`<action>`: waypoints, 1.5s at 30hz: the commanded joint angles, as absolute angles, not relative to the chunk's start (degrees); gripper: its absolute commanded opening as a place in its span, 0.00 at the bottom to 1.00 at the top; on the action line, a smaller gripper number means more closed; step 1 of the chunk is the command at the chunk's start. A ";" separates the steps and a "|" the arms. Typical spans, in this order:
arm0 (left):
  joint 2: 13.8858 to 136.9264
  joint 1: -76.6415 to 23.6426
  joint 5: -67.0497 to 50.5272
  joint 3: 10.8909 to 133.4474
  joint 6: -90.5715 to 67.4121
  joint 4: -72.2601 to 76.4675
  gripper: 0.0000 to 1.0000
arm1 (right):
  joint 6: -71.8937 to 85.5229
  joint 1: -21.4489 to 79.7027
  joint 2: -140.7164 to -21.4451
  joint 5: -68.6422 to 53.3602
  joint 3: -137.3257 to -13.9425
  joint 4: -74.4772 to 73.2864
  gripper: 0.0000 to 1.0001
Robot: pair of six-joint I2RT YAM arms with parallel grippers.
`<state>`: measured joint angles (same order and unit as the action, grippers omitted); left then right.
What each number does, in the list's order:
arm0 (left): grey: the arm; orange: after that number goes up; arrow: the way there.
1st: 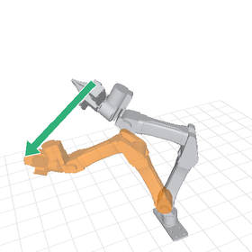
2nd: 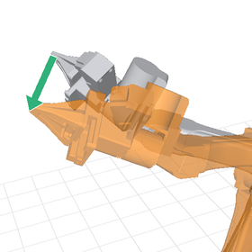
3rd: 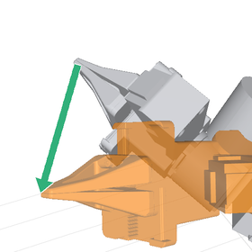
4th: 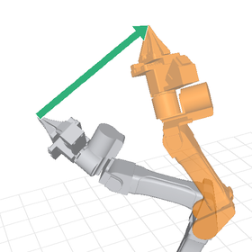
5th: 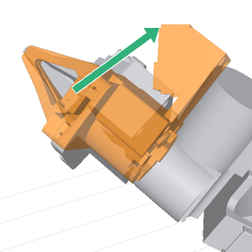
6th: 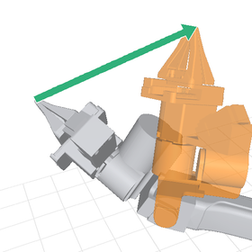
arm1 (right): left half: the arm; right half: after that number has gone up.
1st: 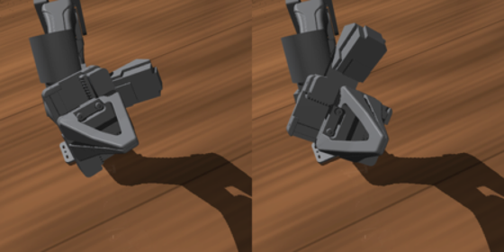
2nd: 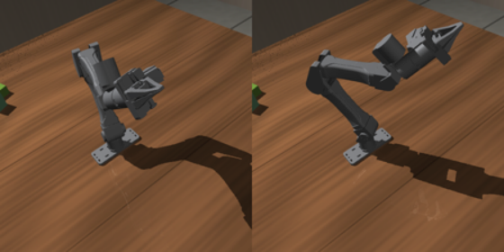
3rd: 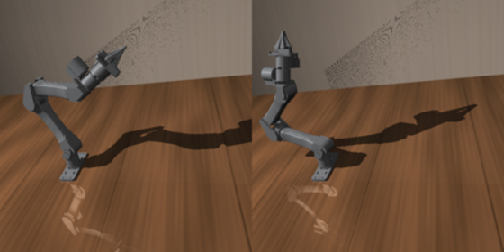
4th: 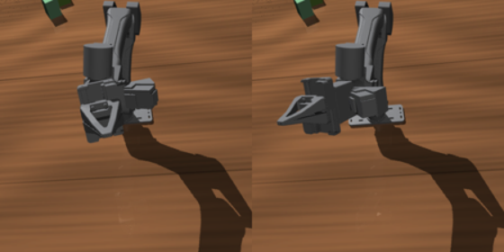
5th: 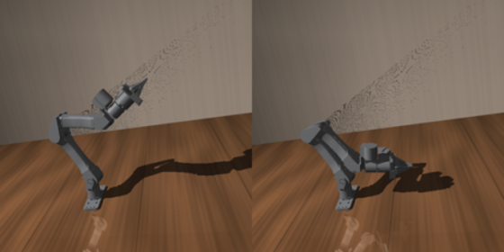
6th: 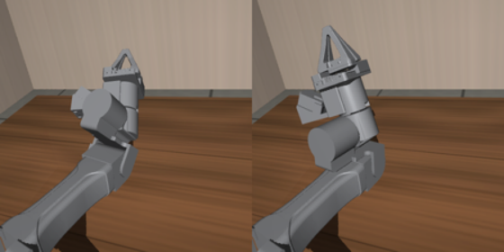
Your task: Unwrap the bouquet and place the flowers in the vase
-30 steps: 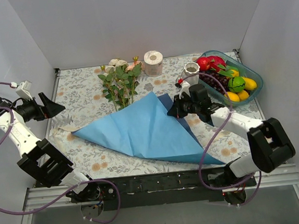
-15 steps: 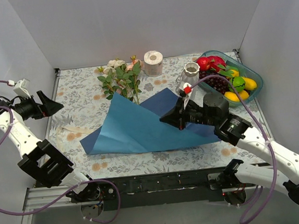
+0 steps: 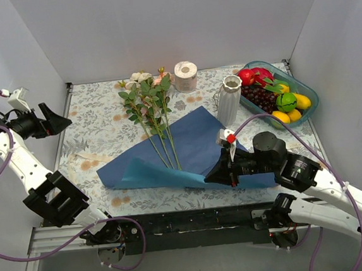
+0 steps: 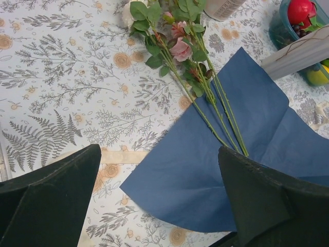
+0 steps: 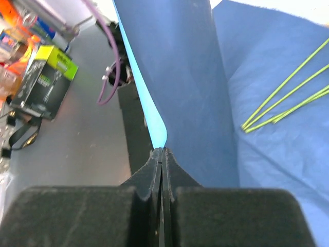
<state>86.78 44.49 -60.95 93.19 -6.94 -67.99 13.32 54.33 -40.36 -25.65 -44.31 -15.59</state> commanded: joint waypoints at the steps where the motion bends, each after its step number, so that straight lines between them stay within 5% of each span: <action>1: 85.25 44.38 -61.26 95.80 -8.26 -68.55 0.98 | 13.27 56.60 -38.42 -29.97 -43.16 -21.61 0.06; 10: 85.34 43.42 -60.56 98.26 -11.07 -68.03 0.98 | 14.50 57.30 -32.26 -30.94 -42.62 -31.28 0.48; 20: 85.17 42.98 -58.80 98.26 -9.94 -69.17 0.98 | 15.55 57.30 -35.24 -30.26 -53.69 -31.03 0.66; 24: 84.90 42.98 -58.27 97.39 -9.23 -69.08 0.98 | 14.77 57.30 -42.52 -16.03 -62.37 -35.05 0.66; 32: 82.09 42.98 -57.39 90.98 -5.63 -67.33 0.98 | 10.47 56.87 -76.26 8.77 -79.61 -39.11 0.63; 45: 82.00 42.98 -57.30 81.83 -2.55 -64.78 0.98 | 2.73 49.04 -110.10 8.88 -96.76 -17.94 0.63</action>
